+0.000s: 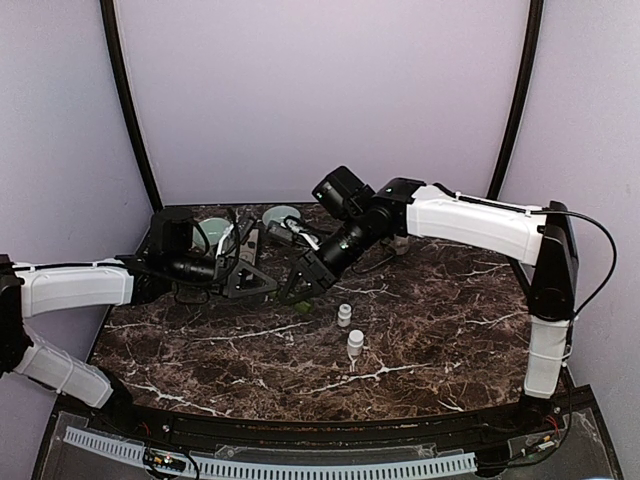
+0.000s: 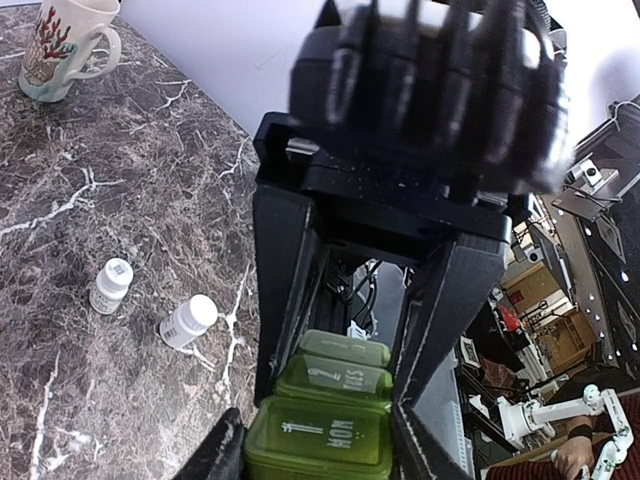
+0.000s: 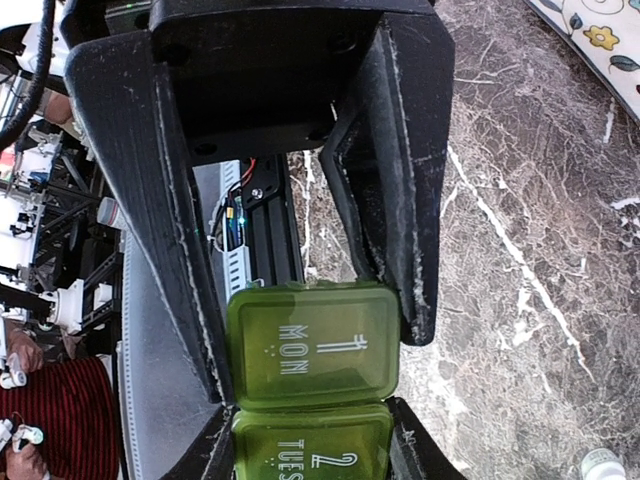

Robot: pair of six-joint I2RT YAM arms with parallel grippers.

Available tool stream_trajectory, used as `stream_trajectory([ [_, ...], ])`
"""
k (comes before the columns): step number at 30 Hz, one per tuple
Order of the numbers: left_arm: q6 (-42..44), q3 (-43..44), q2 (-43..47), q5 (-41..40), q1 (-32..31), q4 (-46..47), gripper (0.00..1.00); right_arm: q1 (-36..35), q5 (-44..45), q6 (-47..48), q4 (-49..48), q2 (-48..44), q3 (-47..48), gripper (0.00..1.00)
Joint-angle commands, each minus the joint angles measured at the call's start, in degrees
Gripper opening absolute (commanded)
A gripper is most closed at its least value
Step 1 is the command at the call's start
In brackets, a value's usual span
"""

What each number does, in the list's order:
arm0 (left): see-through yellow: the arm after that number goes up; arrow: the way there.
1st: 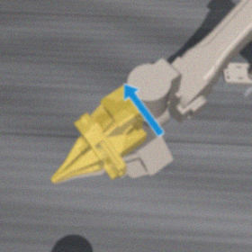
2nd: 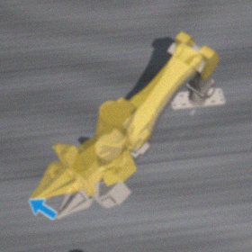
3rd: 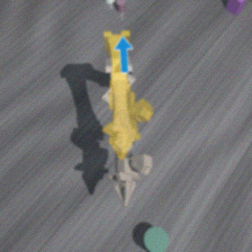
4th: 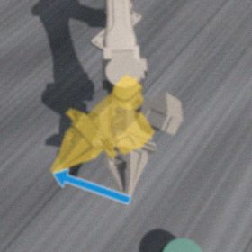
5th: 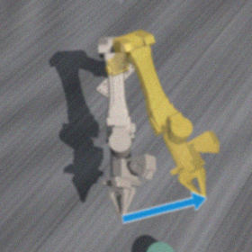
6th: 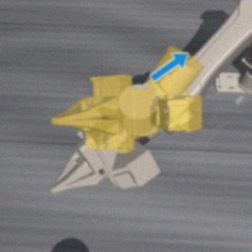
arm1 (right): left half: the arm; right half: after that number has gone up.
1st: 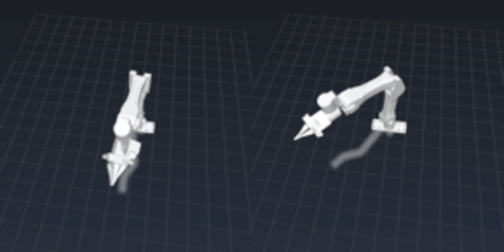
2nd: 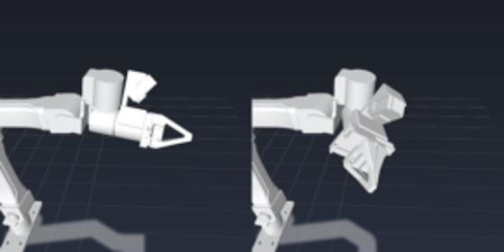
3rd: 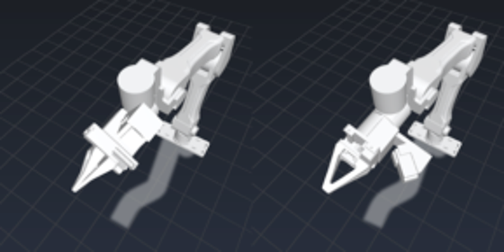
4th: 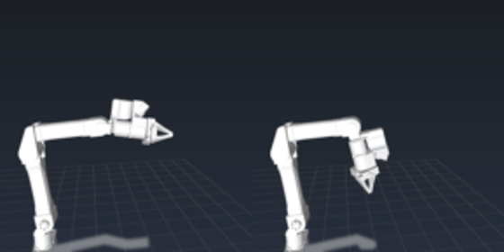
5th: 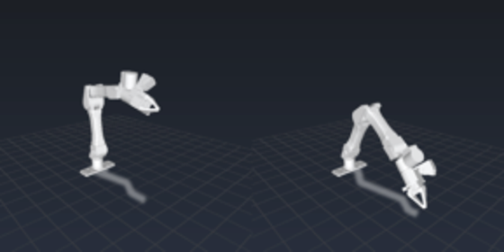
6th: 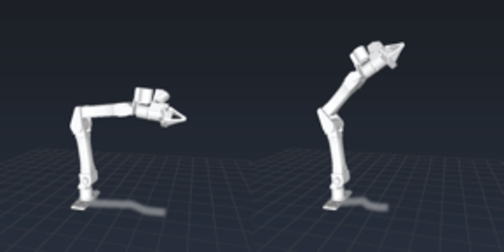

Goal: Sort the pills into containers
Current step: Open the lid of the pill container.

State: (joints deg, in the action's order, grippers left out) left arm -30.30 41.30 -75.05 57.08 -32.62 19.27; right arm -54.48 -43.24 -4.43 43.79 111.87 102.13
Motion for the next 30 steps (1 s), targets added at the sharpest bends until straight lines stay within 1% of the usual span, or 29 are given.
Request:
stream_trajectory([
  [1,-4.2,3.4,-0.4,-3.1,-0.3,-0.5,0.33,-2.8,7.9,3.3,-1.5,1.9,1.5,0.00],
  [9,-5.1,3.7,-0.5,-3.4,-0.3,-0.5,0.34,-3.6,10.5,4.0,-1.1,1.7,1.5,0.00],
  [17,-4.9,3.7,0.2,-4.4,-0.3,-2.6,0.44,-3.7,12.7,3.9,-1.3,0.8,1.0,0.00],
  [22,-4.2,4.0,0.3,-6.2,-0.3,-5.0,0.53,-4.1,14.6,4.2,-1.4,0.4,0.6,0.00],
  [26,-3.6,4.6,0.2,-7.4,-0.3,-6.8,0.57,-4.5,16.2,4.3,-1.6,-0.1,0.3,0.00],
  [30,-2.8,5.1,-0.2,-8.5,-0.3,-8.6,0.58,-4.7,17.0,4.3,-2.2,-0.8,-0.5,0.00],
])
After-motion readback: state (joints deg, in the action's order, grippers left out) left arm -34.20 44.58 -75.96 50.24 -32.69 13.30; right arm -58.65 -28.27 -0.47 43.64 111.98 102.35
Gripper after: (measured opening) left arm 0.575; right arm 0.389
